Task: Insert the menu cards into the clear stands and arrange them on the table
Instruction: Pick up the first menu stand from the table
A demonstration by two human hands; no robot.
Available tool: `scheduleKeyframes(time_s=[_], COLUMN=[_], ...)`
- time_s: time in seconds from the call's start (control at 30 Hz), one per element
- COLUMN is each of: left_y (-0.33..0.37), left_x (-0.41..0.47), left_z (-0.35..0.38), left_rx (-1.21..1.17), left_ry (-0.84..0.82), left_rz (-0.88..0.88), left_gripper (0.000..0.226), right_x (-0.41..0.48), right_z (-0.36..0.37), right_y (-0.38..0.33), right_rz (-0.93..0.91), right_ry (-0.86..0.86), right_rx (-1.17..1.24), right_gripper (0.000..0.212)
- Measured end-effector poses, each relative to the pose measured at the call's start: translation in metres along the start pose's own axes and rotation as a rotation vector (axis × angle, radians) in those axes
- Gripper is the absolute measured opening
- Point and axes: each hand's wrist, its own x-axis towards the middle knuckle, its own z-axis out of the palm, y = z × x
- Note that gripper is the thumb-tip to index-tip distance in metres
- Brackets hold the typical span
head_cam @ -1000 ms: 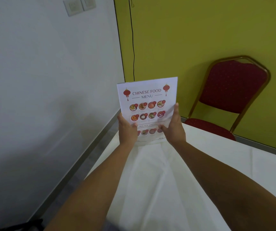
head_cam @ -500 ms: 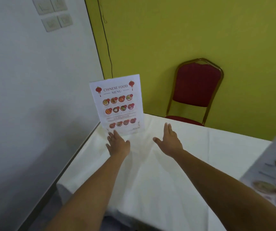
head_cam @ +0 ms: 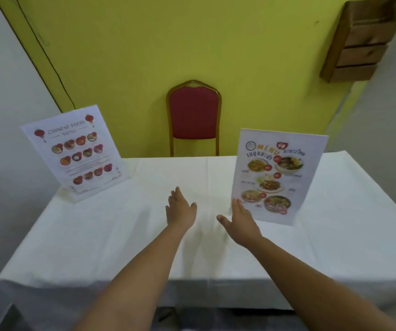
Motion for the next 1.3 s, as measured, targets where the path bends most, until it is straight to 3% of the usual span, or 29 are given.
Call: scheduleKeyframes(time_s=[0.3,0.43,0.6,0.77,0.97,1.3], left_y=[0.086,0.100,0.101,0.112,0.130,0.234], left_x=[-0.029,-0.027,-0.010,0.006,0.025,0.053], left_z=[0.056,0.069,0.082,0.081,0.074,0.093], left_rx=[-0.136,-0.179,-0.288,-0.342,-0.319,-0.278], left_ry=[-0.108,-0.103,-0.117,-0.053,-0.046,-0.104], left_rz=[0.184,0.201,0.226,0.352,0.379,0.446], left_gripper=[0.095,0.101,0.108,0.085,0.066,0.043], right_x=[-0.032,-0.018,0.009,0.028,0.045,0.072], right_z=[-0.037,-0.057,-0.072,-0.086,-0.090,-0.160], right_y=[0.097,0.114,0.126,0.120,0.118,0.163], right_rz=[0.232,0.288,0.387,0.301,0.332,0.357], right_ry=[0.122,0.222,0.308,0.435,0.501,0.637], right_rx=[0.109,0.199,0.308,0.448,0.400,0.428], right_gripper=[0.078,0.072,0.081,0.060,0.045,0.046])
